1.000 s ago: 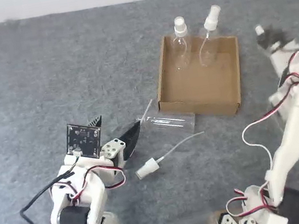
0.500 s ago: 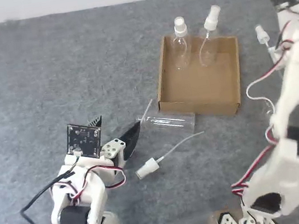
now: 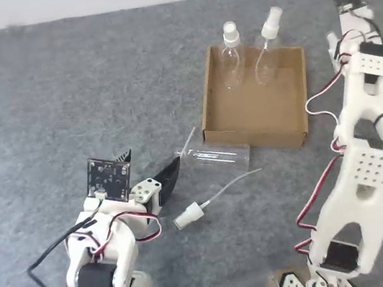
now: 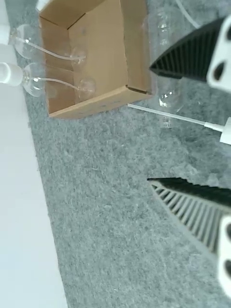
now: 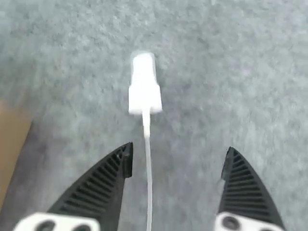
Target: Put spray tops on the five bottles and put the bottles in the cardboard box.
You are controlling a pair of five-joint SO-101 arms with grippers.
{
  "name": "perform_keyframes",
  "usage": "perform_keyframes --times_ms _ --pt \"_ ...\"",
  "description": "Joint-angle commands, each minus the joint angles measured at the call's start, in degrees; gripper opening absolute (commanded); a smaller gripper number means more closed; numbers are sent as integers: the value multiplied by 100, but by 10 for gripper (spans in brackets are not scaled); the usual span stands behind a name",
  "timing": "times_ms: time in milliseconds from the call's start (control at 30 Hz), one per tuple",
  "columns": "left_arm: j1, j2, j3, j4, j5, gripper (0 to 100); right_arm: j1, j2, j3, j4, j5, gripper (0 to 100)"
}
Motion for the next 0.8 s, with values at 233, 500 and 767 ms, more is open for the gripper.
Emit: perform_keyframes --times_ms 233,500,767 --pt "26 -53 -48 -158 -35 305 -198 1288 -2040 -347 -316 235" --pt "26 -53 -40 -158 -35 305 -330 2202 -3165 -347 -316 235" --pt "26 -53 -40 -158 -26 305 -400 3073 -4211 -338 -316 231"
